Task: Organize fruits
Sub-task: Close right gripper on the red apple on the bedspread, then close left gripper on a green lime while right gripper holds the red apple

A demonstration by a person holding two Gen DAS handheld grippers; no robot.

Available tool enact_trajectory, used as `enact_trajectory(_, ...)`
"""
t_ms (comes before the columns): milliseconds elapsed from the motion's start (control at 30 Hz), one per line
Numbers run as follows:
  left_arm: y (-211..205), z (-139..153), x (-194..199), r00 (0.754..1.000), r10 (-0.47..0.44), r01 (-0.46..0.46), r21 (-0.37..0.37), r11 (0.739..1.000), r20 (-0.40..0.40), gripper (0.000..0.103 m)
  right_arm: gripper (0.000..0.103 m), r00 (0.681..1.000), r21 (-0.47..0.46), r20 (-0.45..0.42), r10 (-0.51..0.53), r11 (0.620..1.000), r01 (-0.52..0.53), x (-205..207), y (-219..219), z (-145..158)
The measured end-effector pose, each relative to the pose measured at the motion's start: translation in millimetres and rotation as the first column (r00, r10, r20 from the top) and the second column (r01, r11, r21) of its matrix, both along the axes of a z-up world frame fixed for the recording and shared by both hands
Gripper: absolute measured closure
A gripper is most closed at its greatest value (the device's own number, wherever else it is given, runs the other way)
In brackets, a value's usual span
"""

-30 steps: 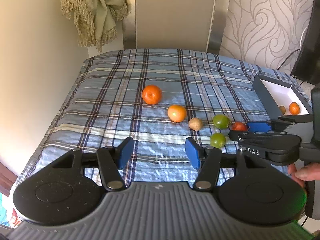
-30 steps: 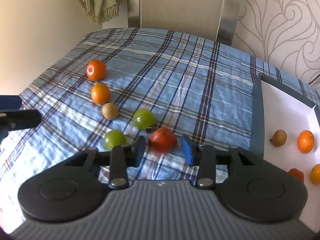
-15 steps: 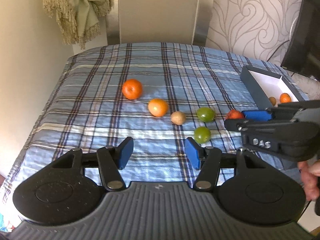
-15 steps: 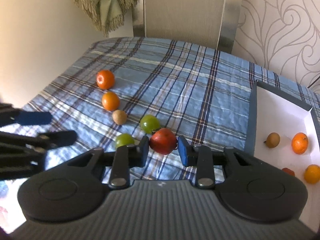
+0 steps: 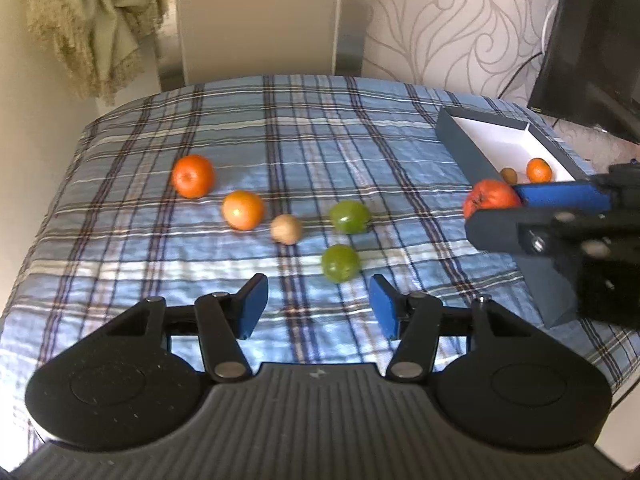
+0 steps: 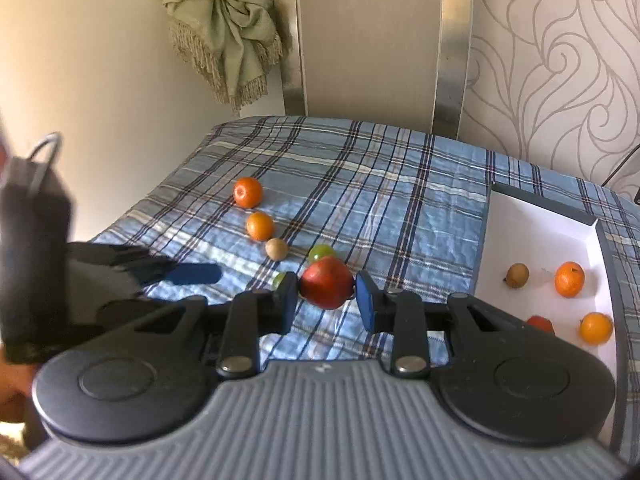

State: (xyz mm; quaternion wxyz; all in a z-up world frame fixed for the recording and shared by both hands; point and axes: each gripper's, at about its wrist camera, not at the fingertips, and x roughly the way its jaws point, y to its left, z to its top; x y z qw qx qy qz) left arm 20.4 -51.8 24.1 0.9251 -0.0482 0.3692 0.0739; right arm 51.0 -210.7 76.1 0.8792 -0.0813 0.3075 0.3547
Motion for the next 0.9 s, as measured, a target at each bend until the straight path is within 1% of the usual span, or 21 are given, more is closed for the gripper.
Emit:
enact_trajectory(67,-4,-4,6,1.0,-0.008,0.008,0.007,1.0,0.004,0.042,0.069,1.0,-0.003,0.004,-0.011,1.0,0.011,-2,-6,1)
enact_trajectory(167,-8,-9,14,1.0,-0.02,0.02,0.004,1.0,-0.005,0.048,0.069,0.999,-0.007,0.019,-0.035,0.999,0.035,-4,-15,3)
enact_trajectory(333,-12,-15,26,1.0,-0.017,0.017,0.004,1.0,-0.018,0.05,0.069,0.997,-0.006,0.03,-0.072,0.997,0.072,-6,-30,5)
enact_trajectory(467,-11,-18,32,1.0,-0.007,0.007,0.01,1.0,-0.023,0.05,0.069,0.996,-0.006,0.039,-0.079,0.997,0.08,-8,-35,5)
enact_trajectory(600,-8,-21,38,0.999,0.009,-0.009,-0.001,1.0,-0.04,0.055,0.069,0.996,-0.003,0.044,-0.081,0.997,0.082,-10,-39,6)
enact_trajectory(767,-8,-23,40,0.999,0.018,-0.018,0.002,1.0,-0.038,0.056,0.069,0.995,-0.003,0.043,-0.085,0.996,0.085,-11,-41,7)
enact_trajectory(900,-7,-24,41,0.999,0.026,-0.026,0.0,1.0,-0.035,0.059,0.069,0.996,-0.004,0.041,-0.082,0.997,0.082,-11,-40,7)
